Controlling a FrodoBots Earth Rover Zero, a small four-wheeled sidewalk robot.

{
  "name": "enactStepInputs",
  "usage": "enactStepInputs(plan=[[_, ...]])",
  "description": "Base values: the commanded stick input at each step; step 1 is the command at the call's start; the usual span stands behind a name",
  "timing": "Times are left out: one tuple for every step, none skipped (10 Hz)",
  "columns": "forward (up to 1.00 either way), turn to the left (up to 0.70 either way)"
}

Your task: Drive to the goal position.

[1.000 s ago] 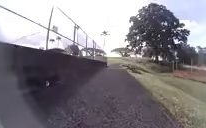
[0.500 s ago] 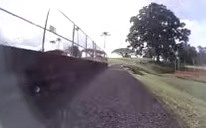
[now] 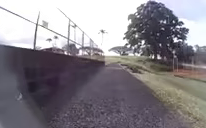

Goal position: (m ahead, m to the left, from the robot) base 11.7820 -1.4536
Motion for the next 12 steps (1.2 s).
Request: enactStepInputs(plan=[[0.85,0.0],[0.85,0.0],[0.85,0.0],[0.85,0.0],[0.85,0.0],[0.85,-0.01],[0.85,-0.07],[0.85,-0.26],[0.85,-0.3],[0.85,-0.19],[0.85,0.0],[0.85,0.0]])
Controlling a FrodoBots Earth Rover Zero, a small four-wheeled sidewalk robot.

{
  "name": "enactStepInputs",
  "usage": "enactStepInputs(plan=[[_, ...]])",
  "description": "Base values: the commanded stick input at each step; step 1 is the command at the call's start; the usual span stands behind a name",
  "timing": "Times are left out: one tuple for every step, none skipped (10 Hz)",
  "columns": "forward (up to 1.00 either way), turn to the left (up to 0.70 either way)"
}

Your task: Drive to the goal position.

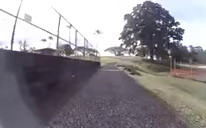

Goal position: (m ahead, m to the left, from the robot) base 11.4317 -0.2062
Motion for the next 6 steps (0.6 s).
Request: enactStepInputs(plan=[[0.85,0.0],[0.85,0.0],[0.85,0.0],[0.85,0.0],[0.85,0.0],[0.85,0.0]])
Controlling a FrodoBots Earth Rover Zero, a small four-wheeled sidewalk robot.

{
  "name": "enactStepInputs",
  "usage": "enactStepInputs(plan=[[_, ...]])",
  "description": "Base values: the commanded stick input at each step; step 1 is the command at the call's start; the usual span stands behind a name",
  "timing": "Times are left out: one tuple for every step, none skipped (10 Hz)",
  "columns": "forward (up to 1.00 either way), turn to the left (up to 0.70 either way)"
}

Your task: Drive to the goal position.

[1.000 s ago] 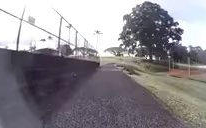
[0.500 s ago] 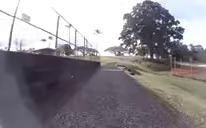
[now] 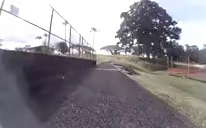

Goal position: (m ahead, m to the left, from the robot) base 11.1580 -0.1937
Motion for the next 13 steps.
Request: enactStepInputs(plan=[[0.85,0.0],[0.85,0.0],[0.85,0.0],[0.85,0.0],[0.85,0.0],[0.85,0.0],[0.85,0.0],[0.85,0.0],[0.85,0.0],[0.85,0.0],[0.85,0.0],[0.85,0.0],[0.85,0.0]])
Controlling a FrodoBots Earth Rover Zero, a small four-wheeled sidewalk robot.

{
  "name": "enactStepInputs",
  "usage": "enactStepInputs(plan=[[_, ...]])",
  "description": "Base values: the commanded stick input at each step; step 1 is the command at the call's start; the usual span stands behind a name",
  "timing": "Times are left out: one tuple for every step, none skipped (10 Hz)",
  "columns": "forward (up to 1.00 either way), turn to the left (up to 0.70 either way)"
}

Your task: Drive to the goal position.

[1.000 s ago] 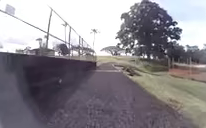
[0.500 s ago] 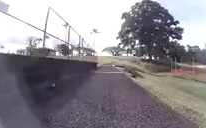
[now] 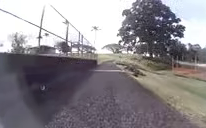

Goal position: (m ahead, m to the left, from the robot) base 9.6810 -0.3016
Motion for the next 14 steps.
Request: enactStepInputs(plan=[[0.85,0.0],[0.85,0.0],[0.85,0.0],[0.85,0.0],[0.85,0.0],[0.85,0.0],[0.85,0.0],[0.85,0.0],[0.85,0.0],[0.85,0.0],[0.85,0.0],[0.85,0.0],[0.85,0.0],[0.85,0.0]])
